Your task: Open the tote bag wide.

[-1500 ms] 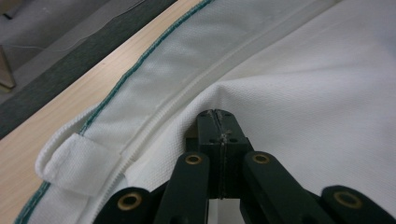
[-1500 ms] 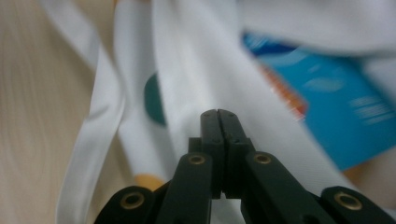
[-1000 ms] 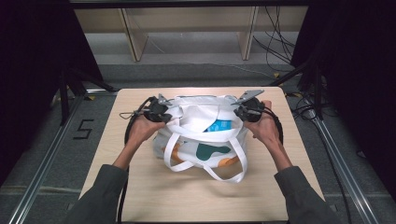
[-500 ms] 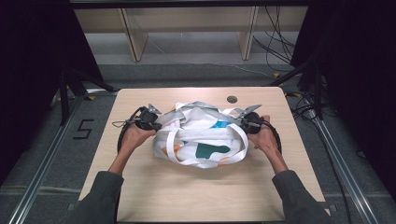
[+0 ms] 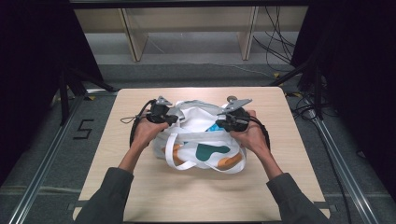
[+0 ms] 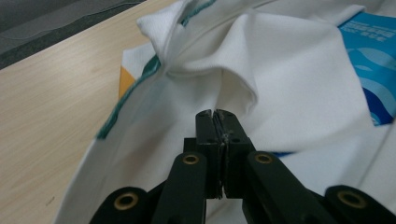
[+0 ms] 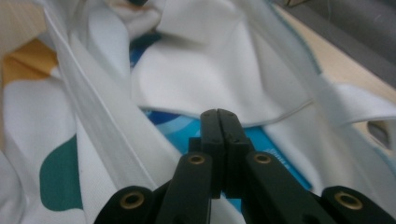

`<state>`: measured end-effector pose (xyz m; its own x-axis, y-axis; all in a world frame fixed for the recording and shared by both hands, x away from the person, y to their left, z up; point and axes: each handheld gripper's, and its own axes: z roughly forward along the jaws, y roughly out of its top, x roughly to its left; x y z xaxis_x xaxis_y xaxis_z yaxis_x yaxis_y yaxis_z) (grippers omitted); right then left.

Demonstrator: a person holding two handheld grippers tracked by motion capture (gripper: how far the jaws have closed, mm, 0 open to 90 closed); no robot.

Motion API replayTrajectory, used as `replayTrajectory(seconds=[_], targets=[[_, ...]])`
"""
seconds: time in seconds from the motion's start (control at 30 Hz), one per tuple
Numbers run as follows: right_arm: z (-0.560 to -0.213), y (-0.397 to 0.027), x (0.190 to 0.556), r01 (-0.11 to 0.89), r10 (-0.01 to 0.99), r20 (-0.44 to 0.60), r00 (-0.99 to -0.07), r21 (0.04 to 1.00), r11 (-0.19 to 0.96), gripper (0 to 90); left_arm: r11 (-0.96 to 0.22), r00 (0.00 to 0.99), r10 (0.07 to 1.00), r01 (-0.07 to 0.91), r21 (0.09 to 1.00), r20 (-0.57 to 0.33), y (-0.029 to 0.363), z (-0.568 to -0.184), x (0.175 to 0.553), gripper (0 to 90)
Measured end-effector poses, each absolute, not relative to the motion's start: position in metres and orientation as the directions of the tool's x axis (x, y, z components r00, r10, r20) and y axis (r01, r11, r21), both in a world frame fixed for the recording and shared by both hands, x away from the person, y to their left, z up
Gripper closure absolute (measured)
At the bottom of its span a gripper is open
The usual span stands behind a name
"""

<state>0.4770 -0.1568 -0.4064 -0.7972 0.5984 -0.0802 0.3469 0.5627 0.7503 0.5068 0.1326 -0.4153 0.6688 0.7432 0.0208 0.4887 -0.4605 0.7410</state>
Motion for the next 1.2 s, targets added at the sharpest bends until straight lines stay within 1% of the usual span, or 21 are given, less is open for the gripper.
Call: replayTrajectory(seconds=[0.07,0.1,0.13,0.17,0.3,0.37,0.4,0.43,0.57,0.67,0.73,0.77,0.8,0.87,0.9,0.93,1.0,1.03,1.13,1.17,1.2], targets=[[-0.413,-0.153,0.476,0.380,0.586,-0.065,-0.807,0.703,0.601,90.0,-0.453,0.654,0.756,0.505,0.734,0.017,0.126,-0.416,0.515,88.0],[-0.416,-0.151,0.475,0.363,0.572,-0.076,-0.817,0.703,0.612,90.0,-0.458,0.652,0.758,0.513,0.726,0.018,0.123,-0.416,0.521,88.2],[-0.417,-0.150,0.471,0.367,0.561,-0.062,-0.826,0.695,0.618,90.0,-0.454,0.644,0.765,0.527,0.718,0.011,0.120,-0.417,0.526,88.1],[-0.417,-0.151,0.466,0.343,0.539,-0.078,-0.839,0.693,0.634,90.0,-0.460,0.644,0.765,0.534,0.709,0.011,0.118,-0.417,0.530,88.2],[-0.423,-0.150,0.446,0.345,0.497,-0.058,-0.866,0.650,0.677,90.0,-0.472,0.626,0.780,0.568,0.674,0.019,0.112,-0.417,0.543,88.9],[-0.427,-0.147,0.438,0.298,0.446,-0.093,-0.890,0.623,0.724,90.0,-0.483,0.622,0.783,0.571,0.664,0.034,0.110,-0.419,0.546,89.1],[-0.429,-0.145,0.429,0.351,0.484,-0.067,-0.873,0.603,0.717,90.0,-0.485,0.620,0.784,0.577,0.657,0.034,0.109,-0.419,0.547,89.1],[-0.432,-0.145,0.430,0.295,0.442,-0.106,-0.891,0.606,0.739,90.0,-0.494,0.622,0.782,0.576,0.651,0.043,0.109,-0.420,0.548,89.2],[-0.441,-0.145,0.418,0.313,0.453,-0.091,-0.887,0.602,0.735,90.0,-0.510,0.619,0.783,0.578,0.637,0.065,0.109,-0.424,0.552,89.3],[-0.448,-0.145,0.415,0.290,0.429,-0.098,-0.898,0.601,0.745,90.0,-0.513,0.595,0.798,0.587,0.626,0.096,0.113,-0.432,0.557,89.4],[-0.452,-0.144,0.411,0.273,0.409,-0.112,-0.905,0.584,0.764,90.0,-0.455,0.574,0.819,0.626,0.633,0.022,0.119,-0.439,0.561,89.5],[-0.455,-0.142,0.408,0.277,0.410,-0.109,-0.905,0.579,0.767,90.0,-0.441,0.566,0.825,0.633,0.637,0.009,0.120,-0.440,0.562,89.5],[-0.456,-0.142,0.406,0.273,0.414,-0.126,-0.901,0.579,0.769,90.0,-0.448,0.571,0.821,0.626,0.638,0.017,0.120,-0.440,0.562,89.5],[-0.457,-0.143,0.403,0.299,0.427,-0.094,-0.899,0.583,0.756,90.0,-0.466,0.575,0.817,0.616,0.635,0.041,0.119,-0.438,0.560,89.5],[-0.458,-0.143,0.406,0.270,0.407,-0.110,-0.907,0.591,0.760,90.0,-0.468,0.577,0.816,0.618,0.632,0.040,0.119,-0.437,0.560,89.5],[-0.458,-0.143,0.405,0.282,0.419,-0.107,-0.902,0.589,0.757,90.0,-0.464,0.571,0.820,0.620,0.633,0.041,0.118,-0.436,0.558,89.5],[-0.456,-0.143,0.404,0.293,0.421,-0.089,-0.903,0.589,0.753,90.0,-0.488,0.591,0.804,0.597,0.636,0.062,0.118,-0.431,0.554,89.3],[-0.454,-0.144,0.405,0.281,0.421,-0.106,-0.901,0.596,0.752,90.0,-0.502,0.604,0.793,0.580,0.641,0.074,0.118,-0.428,0.551,89.2],[-0.444,-0.146,0.404,0.319,0.455,-0.073,-0.887,0.616,0.720,90.0,-0.508,0.639,0.767,0.553,0.661,0.055,0.119,-0.421,0.539,88.2],[-0.439,-0.147,0.409,0.280,0.433,-0.095,-0.897,0.636,0.719,90.0,-0.508,0.650,0.759,0.549,0.664,0.042,0.118,-0.420,0.534,87.9],[-0.434,-0.148,0.409,0.298,0.457,-0.079,-0.886,0.657,0.692,90.0,-0.520,0.663,0.748,0.540,0.662,0.047,0.118,-0.420,0.530,87.7]])
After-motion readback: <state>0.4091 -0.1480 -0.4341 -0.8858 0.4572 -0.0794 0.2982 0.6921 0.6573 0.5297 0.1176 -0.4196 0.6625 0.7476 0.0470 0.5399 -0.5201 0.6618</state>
